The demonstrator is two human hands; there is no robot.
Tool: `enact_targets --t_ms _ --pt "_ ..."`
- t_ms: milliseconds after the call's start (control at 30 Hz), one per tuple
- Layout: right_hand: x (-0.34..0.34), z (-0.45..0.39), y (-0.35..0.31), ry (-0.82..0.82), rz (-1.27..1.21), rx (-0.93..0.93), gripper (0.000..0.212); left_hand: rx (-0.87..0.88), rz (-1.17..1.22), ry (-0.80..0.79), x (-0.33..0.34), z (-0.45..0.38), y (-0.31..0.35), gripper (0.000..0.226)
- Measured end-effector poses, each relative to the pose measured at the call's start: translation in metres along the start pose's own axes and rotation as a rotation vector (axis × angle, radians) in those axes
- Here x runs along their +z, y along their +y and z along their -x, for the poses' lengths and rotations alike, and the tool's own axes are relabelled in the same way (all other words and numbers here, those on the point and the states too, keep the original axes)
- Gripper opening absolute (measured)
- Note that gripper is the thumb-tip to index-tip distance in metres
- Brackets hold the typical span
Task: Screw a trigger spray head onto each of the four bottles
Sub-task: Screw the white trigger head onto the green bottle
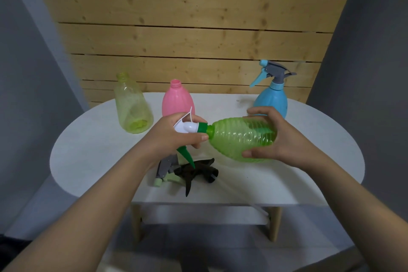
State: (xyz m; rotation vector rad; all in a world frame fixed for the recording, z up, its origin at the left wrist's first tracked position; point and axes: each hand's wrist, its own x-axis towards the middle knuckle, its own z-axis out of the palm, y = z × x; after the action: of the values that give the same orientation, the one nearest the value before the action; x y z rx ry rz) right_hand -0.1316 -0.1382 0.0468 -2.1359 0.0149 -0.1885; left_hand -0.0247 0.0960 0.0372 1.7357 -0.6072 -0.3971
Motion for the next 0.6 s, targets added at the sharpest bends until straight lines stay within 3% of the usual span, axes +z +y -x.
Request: enact_targets --t_ms 200,367,500,600 --pt "0.001 -0.004 0.006 -0.008 -0.241 0.162 0.043 0.022 0.038 -0.032 0.0 0.0 0.0 0.041" --pt "0.008 -0.011 0.012 -0.03 -0.351 0.266 0.058 0.092 0.037 0.059 0.006 0.004 0.002 0.031" --pt "0.007 -0.012 0.016 -0.04 -0.28 0.253 0.058 0.09 -0.095 0.049 0.005 0.007 0.0 0.032" --pt "0.006 -0.016 0.019 -0.096 -0.468 0.313 0.049 0.023 -0.054 0.087 0.003 0.005 -0.001 0.036"
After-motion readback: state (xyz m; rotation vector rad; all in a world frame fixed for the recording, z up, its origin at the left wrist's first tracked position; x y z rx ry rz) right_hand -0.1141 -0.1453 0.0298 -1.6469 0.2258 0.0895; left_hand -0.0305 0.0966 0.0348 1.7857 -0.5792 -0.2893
